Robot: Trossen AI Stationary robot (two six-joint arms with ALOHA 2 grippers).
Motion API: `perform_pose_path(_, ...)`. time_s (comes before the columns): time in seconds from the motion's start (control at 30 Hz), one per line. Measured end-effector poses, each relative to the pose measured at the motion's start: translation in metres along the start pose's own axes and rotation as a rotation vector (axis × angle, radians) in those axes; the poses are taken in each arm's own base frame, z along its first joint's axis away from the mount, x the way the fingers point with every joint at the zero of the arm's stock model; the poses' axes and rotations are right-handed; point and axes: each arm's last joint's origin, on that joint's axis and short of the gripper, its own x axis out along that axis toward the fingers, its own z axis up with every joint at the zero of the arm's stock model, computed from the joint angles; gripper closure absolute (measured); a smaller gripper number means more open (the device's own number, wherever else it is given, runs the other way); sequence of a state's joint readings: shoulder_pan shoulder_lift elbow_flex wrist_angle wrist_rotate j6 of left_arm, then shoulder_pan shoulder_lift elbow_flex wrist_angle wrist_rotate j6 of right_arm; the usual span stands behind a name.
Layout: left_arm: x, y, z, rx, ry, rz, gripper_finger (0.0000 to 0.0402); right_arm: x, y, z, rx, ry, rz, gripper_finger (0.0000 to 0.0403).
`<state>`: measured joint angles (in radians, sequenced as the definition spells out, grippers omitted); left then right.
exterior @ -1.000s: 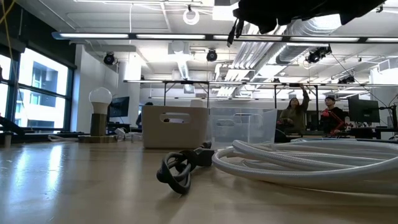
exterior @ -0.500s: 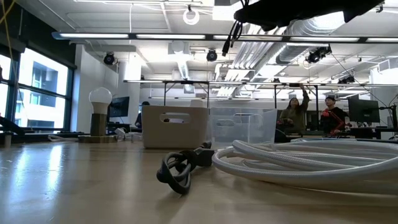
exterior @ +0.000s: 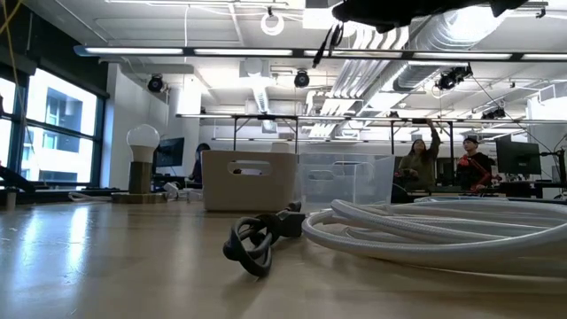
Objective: Pick & Place USB Port
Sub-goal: Put the black charger cable into the transparent bin
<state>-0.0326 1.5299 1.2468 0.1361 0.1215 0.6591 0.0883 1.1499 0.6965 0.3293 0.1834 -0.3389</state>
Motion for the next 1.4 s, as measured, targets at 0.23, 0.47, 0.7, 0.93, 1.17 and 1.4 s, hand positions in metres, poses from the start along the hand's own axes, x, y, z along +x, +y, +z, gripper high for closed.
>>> perform_pose_path(0.23, -0.03, 0.014, 0.023, -0.006, 0.085, -0.037, 0.0293, 0.0, -0.004, 0.004, -0.01, 0.062, -0.072, 0.0374)
perform_pose_path(0.47, -0.072, 0.029, 0.043, 0.048, 0.258, 0.046, 0.0256, -0.006, -0.026, -0.001, -0.019, 0.231, -0.216, 0.0374)
perform_pose_path(0.7, -0.09, 0.027, 0.049, 0.044, 0.291, 0.06, 0.0255, -0.003, -0.065, -0.025, 0.204, 0.348, -0.177, 0.0374)
perform_pose_path(0.93, -0.091, 0.018, 0.047, 0.008, 0.41, 0.096, 0.0254, 0.007, -0.08, -0.048, 0.37, 0.4, -0.116, 0.0374)
perform_pose_path(1.17, -0.093, 0.016, 0.042, -0.062, 0.456, 0.091, 0.0254, 0.024, -0.073, -0.07, 0.43, 0.504, -0.081, 0.0374)
perform_pose_path(1.4, -0.094, 0.014, 0.039, -0.119, 0.483, 0.072, 0.0254, 0.033, -0.064, -0.084, 0.491, 0.557, 0.005, 0.0364)
